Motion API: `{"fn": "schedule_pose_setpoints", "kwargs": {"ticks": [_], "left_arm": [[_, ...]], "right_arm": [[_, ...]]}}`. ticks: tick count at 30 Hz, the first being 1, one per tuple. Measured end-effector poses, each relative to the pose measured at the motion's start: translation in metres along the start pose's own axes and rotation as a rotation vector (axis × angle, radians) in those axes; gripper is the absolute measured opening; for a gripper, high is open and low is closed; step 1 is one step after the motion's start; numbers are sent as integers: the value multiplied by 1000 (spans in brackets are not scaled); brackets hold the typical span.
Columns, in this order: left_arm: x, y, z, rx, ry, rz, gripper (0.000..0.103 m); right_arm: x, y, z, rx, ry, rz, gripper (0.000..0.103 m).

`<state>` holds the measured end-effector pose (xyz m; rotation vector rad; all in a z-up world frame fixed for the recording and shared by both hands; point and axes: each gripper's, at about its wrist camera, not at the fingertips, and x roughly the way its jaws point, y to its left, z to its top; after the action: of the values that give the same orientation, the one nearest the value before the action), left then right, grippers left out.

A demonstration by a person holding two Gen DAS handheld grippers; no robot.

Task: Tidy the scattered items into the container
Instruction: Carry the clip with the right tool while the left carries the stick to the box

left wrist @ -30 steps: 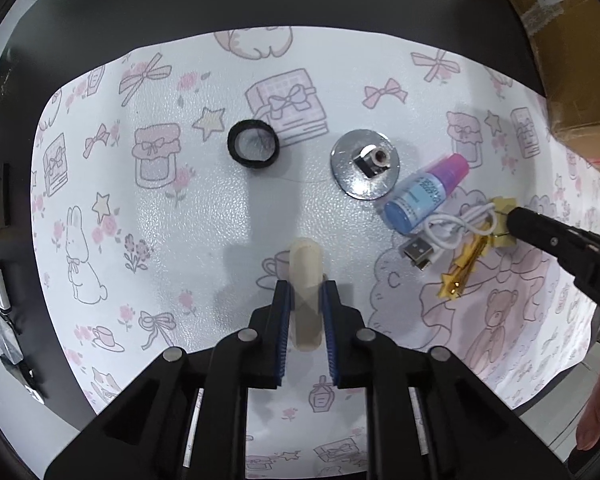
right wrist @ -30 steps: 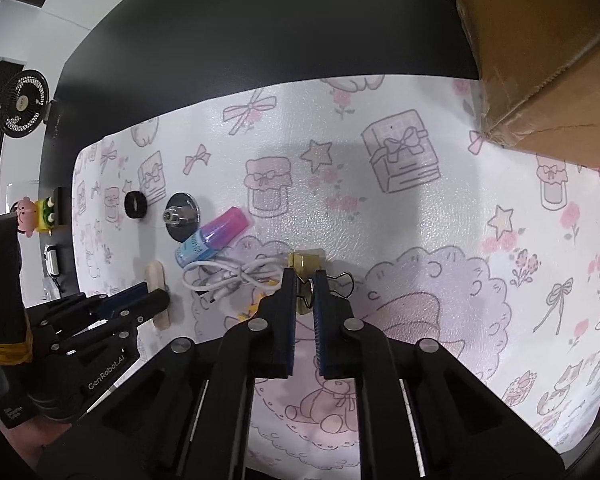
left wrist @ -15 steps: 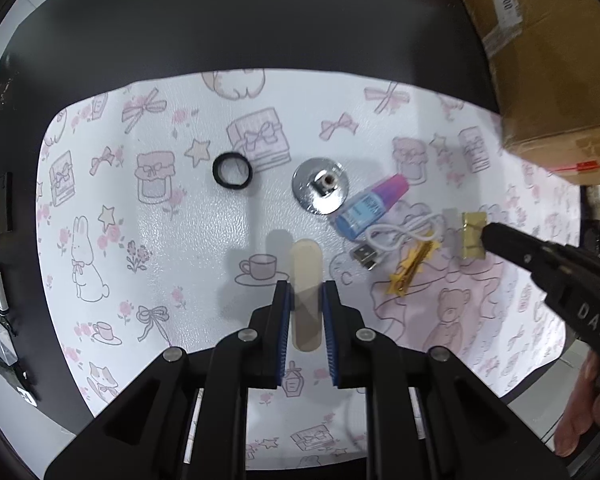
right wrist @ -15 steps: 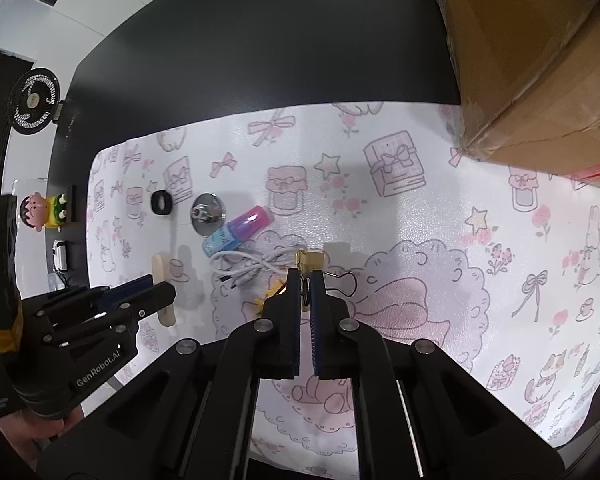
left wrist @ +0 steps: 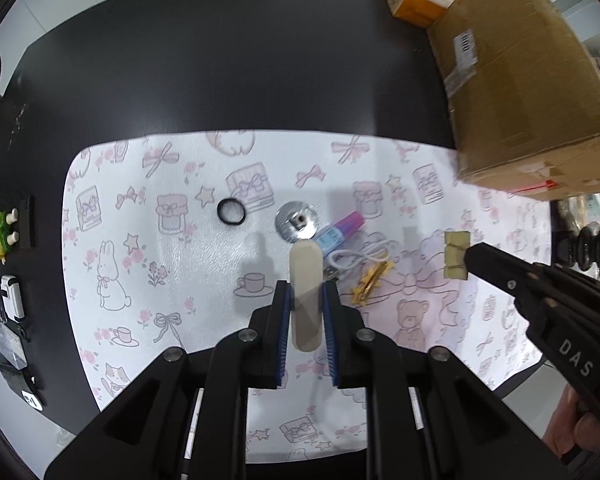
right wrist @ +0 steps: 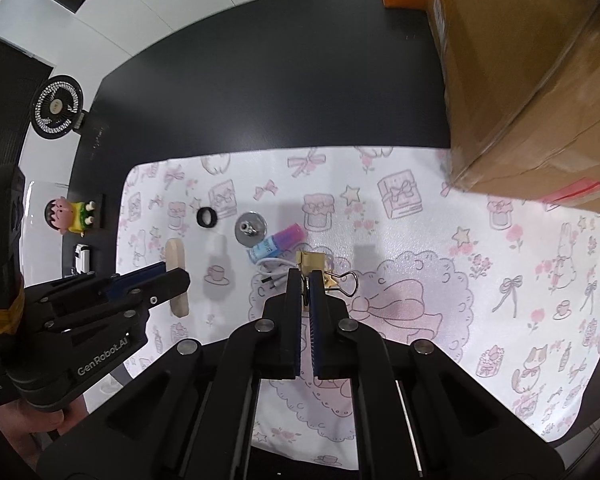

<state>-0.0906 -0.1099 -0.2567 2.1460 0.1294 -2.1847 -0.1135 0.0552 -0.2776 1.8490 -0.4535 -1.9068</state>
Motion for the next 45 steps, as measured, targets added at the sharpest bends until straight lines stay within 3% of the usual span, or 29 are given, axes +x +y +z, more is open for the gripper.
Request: {"fn": "schedule_pose_setpoints", "kwargs": {"ticks": [2,15,26,45], "left_arm": [[6,-18,6,2,-11,-2,16],[-47,-52,22,36,-82,-38,16],[-81,-95,59,92,-152,-74,16],[-111,-187,119,205,-223,-123,16]], "right_arm": [[-8,1,1,3,-13,5,2],[-78,-2,20,0,-127,-14,2],[-139,-21,48,-3,-227,-49,2],[-197,-75,90,27,-327,-106,2]]}}
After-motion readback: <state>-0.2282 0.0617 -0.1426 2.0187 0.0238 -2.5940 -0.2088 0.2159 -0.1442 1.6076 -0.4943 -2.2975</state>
